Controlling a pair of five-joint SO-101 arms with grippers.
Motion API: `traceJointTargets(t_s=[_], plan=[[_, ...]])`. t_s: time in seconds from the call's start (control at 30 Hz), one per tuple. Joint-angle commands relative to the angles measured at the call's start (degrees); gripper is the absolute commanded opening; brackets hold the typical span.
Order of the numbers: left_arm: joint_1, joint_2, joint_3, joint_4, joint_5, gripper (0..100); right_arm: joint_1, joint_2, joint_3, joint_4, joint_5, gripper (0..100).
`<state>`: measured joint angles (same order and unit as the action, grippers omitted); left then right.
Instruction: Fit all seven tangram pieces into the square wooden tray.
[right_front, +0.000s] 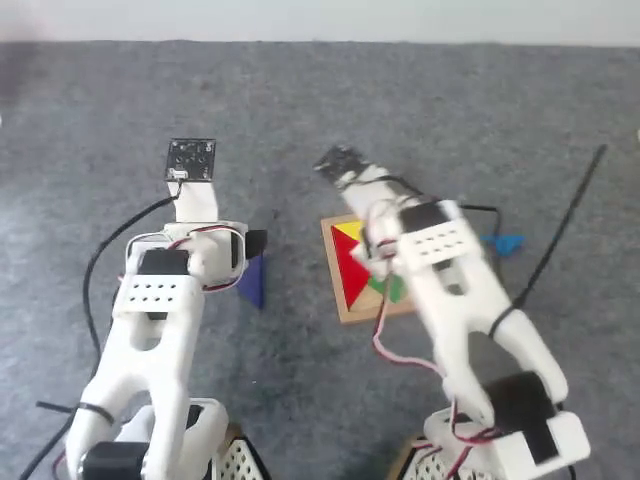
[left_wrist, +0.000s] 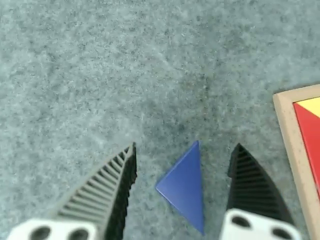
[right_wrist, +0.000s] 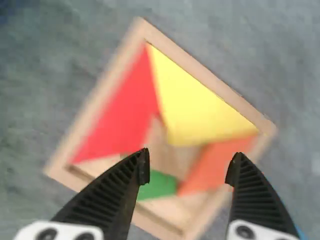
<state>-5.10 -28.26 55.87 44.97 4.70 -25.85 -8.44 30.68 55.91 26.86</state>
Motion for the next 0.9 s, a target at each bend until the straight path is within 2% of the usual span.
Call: traceJointTargets(t_s=[0.0, 0.23, 0.57, 0.87], plan=[[0.44, -2.11, -0.48, -0.18, -0.79, 29, -4.79, 1.45, -2.9, -2.24, -1.49, 27.0], [0.44, -2.11, -0.4, -0.18, -0.79, 29, -1.8, 12.26, -5.36, -5.32, -1.58, 27.0], [0.53, -2.11, -0.22, -0.18, -0.79, 29, 2.77, 12.44, -6.24, -5.76, -1.23, 27.0], [0.53, -2.11, -0.22, -0.18, -0.79, 29, 3.38, 12.44, -6.24, -5.76, -1.14, 27.0]])
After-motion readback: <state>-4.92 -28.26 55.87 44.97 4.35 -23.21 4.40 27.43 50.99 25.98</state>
